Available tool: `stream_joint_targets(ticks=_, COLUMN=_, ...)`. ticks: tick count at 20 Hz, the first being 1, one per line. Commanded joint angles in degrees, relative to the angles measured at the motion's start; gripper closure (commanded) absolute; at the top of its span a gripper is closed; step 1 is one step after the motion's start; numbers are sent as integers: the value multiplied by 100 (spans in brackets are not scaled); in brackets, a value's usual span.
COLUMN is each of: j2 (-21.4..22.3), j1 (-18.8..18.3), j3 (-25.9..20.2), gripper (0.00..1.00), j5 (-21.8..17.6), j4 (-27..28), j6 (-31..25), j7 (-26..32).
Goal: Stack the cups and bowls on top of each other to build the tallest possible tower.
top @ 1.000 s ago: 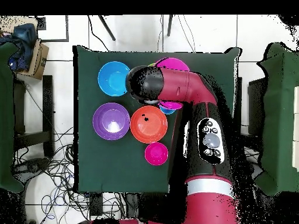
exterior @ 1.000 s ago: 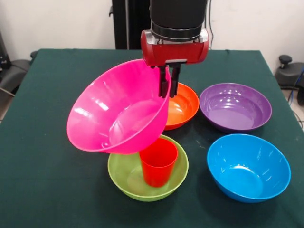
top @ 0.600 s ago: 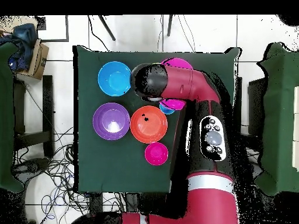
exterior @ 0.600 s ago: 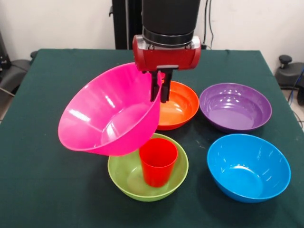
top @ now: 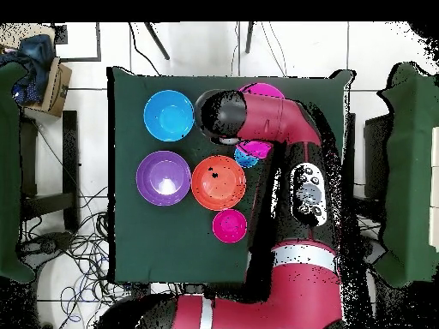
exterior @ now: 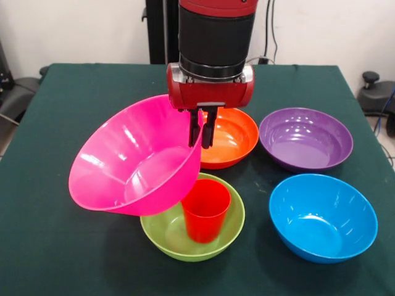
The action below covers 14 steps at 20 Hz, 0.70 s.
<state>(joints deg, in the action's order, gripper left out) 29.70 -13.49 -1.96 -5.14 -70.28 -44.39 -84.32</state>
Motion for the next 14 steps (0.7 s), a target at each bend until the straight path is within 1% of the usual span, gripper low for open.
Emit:
stream_joint_targets(ticks=1, j2=-58, j1=231, j3=-91, gripper=100, j5=174, j4=404, j6=-721, j7=-1051)
stream_joint_targets(ticks=14, j2=-99, j1=385, j3=43, gripper=100, j5=341, j4=588, j6=-921, j7=-1119)
